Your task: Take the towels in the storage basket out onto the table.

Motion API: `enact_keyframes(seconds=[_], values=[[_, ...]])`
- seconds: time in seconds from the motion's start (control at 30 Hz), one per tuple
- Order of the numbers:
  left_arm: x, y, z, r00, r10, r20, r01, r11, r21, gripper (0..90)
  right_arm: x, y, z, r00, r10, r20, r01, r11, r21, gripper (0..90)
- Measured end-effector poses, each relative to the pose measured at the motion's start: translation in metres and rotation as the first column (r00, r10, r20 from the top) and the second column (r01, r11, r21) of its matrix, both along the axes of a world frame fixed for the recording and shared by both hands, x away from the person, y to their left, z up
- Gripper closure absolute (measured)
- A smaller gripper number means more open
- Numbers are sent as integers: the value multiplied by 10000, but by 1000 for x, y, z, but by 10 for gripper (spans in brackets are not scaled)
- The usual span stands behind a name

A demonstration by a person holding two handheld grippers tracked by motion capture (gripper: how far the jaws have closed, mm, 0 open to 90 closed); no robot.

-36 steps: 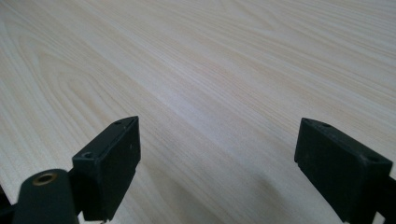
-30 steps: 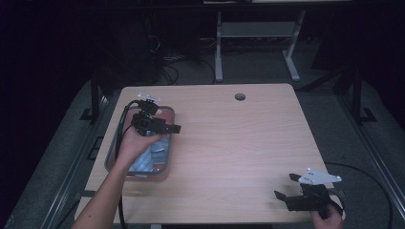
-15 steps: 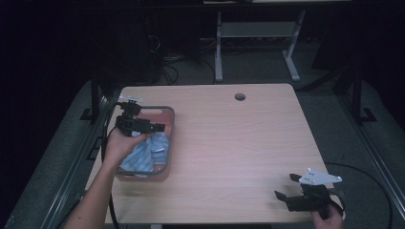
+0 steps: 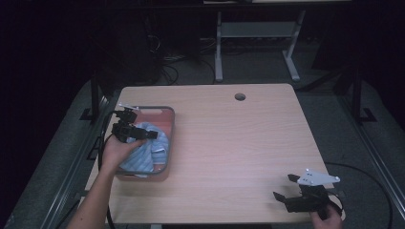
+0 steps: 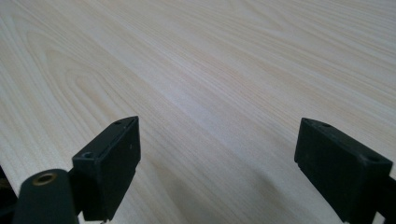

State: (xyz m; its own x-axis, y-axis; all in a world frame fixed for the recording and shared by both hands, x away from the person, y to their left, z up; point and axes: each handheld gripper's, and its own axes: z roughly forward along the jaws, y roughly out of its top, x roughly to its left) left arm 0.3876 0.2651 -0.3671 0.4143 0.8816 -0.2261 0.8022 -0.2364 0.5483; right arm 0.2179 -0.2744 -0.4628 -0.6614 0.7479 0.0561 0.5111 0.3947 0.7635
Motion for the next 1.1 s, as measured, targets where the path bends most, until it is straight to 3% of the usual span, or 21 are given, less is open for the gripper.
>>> enact_keyframes(seconds=[0.03, 0.13, 0.2, 0.47, 0.7, 0.83, 0.9, 1.07, 1.1], values=[[1, -1, -6, 9998, 72, -192, -68, 9997, 229, 234, 0, 0, 0, 10000, 0, 0, 0, 10000, -3, 137], [3, -2, -11, 9991, 99, -403, -86, 9995, 316, 255, 0, 0, 0, 10000, 13, 12, -13, 10000, -8, 137], [4, -6, -16, 9985, 212, -504, -162, 9950, 985, 268, -1, 0, 0, 10000, 4, 33, -4, 10000, 18, 137], [7, -8, -27, 9937, 189, -1100, 7, 9845, 1755, 405, -2, 0, 2, 9999, 58, 82, -58, 10000, 43, 137], [7, -8, -33, 9910, 68, -1335, 197, 9803, 1964, 513, -1, 0, 2, 9999, 68, 105, -69, 10000, 47, 137], [7, -7, -34, 9909, 21, -1348, 235, 9818, 1885, 526, -2, 0, 2, 9999, 72, 115, -72, 10000, 57, 137], [7, -6, -34, 9914, -60, -1311, 322, 9796, 1984, 579, -1, 0, 2, 9999, 63, 116, -64, 10000, 73, 138], [5, -4, -35, 9909, 250, -1320, 6, 9816, 1908, 677, -2, 1, 2, 9999, 27, 144, -29, 9999, 144, 137], [3, -3, -37, 9891, 442, -1407, -204, 9858, 1665, 687, -2, 1, 2, 9999, 20, 146, -23, 9999, 159, 137]])
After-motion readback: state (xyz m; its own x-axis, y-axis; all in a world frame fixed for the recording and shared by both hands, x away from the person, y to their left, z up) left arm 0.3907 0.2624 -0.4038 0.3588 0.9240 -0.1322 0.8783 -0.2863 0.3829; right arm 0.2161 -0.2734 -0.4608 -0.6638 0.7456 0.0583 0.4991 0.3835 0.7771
